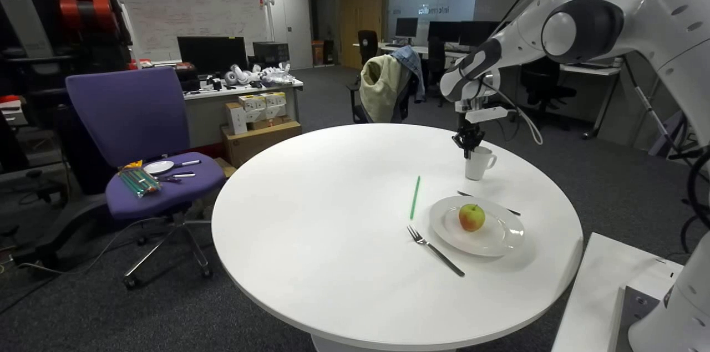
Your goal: Move the mug forward
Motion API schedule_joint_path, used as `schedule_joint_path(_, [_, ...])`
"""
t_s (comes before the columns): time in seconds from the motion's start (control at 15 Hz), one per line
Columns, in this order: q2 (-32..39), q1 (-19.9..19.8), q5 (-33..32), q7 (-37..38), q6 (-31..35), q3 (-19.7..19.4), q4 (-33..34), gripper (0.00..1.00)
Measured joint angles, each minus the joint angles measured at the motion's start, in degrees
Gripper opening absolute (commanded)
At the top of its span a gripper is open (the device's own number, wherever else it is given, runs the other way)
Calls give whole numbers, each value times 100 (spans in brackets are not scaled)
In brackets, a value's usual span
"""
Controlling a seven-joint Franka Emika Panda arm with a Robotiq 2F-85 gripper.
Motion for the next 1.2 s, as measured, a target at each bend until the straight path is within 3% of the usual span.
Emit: schedule_joint_path(1.2, [16, 607, -1048, -1191, 208, 186, -42, 2])
